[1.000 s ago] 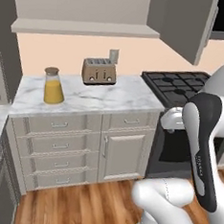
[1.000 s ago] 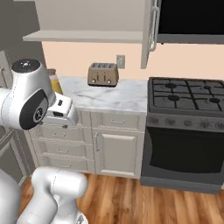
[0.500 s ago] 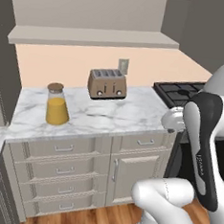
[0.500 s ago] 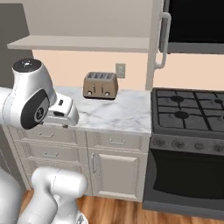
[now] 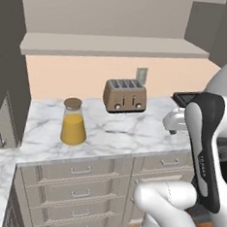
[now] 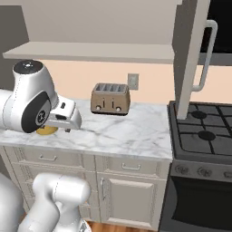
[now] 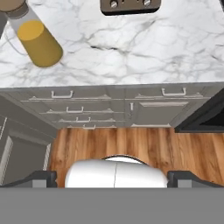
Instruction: There is a tray on the dining counter. Grab the cup, mug, and pitcher and place them on the tray. The pitcher may be placed next to the tray if it cannot fit the tray.
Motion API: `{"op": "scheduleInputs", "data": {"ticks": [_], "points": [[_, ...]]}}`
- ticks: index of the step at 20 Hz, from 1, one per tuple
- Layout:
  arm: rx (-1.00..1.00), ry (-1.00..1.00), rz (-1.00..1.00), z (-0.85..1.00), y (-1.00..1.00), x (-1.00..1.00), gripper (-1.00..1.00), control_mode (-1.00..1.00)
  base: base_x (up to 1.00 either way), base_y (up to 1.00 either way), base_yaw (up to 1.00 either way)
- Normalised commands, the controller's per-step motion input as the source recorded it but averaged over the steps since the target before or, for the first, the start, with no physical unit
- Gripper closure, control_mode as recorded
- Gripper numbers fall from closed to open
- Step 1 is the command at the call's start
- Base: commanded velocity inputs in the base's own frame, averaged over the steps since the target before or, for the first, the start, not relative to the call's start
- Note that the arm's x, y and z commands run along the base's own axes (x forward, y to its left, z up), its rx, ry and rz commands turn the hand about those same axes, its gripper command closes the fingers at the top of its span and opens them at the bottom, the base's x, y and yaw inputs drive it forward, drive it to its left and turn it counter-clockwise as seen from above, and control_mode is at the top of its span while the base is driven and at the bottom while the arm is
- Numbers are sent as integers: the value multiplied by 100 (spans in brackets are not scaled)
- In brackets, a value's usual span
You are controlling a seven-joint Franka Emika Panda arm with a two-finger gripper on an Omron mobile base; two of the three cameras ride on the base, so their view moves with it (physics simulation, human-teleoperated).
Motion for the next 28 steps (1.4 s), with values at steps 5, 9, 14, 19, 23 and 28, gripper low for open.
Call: {"op": "scheduleInputs", "data": {"ticks": [5, 9, 14, 19, 23, 28], "points": [[0, 0, 0, 0, 0, 0, -100, 100, 42, 26, 0], [0, 0, 0, 0, 0, 0, -100, 100, 55, 33, 0], [0, 0, 0, 0, 0, 0, -100, 100, 55, 34, 2], [0, 0, 0, 0, 0, 0, -100, 100, 43, 36, 4], [0, 0, 0, 0, 0, 0, -100, 100, 22, 42, 3], [0, 0, 0, 0, 0, 0, -100, 100, 8, 54, 0]]}}
